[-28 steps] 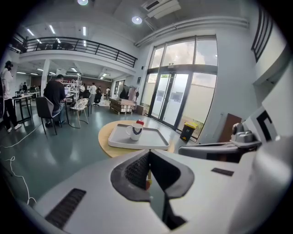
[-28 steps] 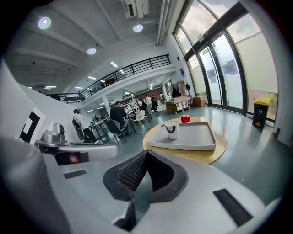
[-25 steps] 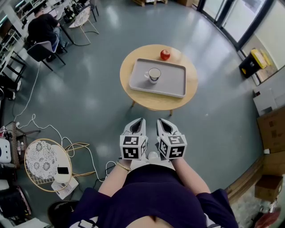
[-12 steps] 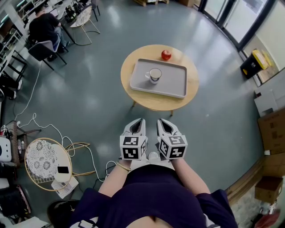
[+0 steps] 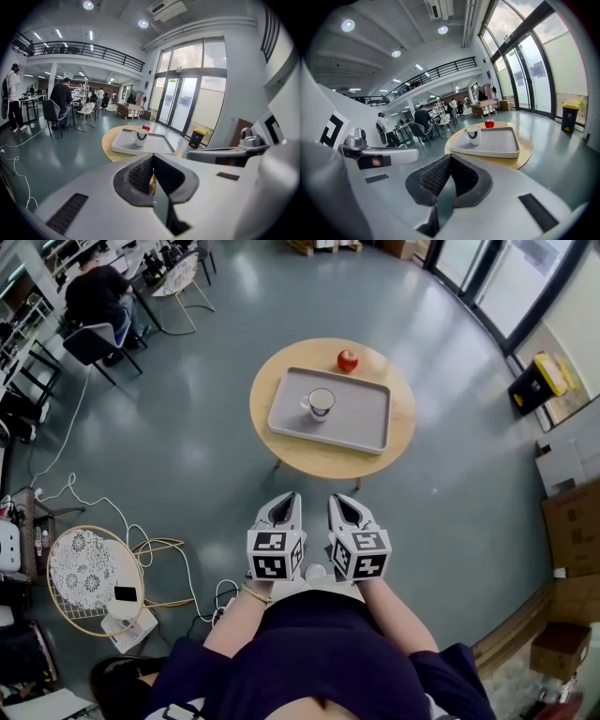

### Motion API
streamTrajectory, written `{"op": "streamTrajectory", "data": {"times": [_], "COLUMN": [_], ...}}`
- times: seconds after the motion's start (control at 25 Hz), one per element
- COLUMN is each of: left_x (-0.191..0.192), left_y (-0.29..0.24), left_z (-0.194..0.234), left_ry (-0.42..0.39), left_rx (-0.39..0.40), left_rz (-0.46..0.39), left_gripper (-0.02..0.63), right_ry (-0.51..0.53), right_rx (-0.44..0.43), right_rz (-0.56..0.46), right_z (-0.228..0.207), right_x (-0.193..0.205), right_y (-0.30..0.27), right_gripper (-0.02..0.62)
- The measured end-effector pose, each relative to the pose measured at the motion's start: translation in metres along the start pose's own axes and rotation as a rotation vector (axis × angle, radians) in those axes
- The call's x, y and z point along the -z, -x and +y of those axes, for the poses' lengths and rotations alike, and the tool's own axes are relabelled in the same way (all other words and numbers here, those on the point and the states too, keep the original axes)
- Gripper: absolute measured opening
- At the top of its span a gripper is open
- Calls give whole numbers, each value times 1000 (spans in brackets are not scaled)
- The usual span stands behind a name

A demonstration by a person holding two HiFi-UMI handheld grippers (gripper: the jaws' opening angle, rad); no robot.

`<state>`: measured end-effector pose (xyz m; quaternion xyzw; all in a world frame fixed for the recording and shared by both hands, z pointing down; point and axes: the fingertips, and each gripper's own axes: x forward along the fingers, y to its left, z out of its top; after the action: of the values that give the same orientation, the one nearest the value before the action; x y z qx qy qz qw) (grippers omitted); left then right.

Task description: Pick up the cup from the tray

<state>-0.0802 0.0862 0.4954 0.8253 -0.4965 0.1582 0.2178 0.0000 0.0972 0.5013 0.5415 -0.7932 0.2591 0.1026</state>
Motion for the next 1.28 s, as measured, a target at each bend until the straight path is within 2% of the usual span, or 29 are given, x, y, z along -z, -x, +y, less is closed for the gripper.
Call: {"op": "streamTrajectory", "data": {"times": [0.36, 0.72, 1.0, 1.28], "left_x": [7, 2, -19, -57], "left_y": [-9, -31, -77, -121], "left_z": [-10, -2, 17, 36], "left_ry": [24, 18, 7, -8], "left_rx": [-41, -43, -9, 20], "left_rz": [2, 15, 22, 25], "left_gripper": [8, 8, 8, 8], "right_ry": [-8, -15, -18, -28], "right_rx": [-27, -31, 3, 34], "right_rz": [28, 31, 13, 12], "right_z": [-18, -27, -47, -65], "right_x": [8, 1, -28, -64], "right_y": [2, -22, -60, -102], "right_gripper": [8, 8, 8, 8]}}
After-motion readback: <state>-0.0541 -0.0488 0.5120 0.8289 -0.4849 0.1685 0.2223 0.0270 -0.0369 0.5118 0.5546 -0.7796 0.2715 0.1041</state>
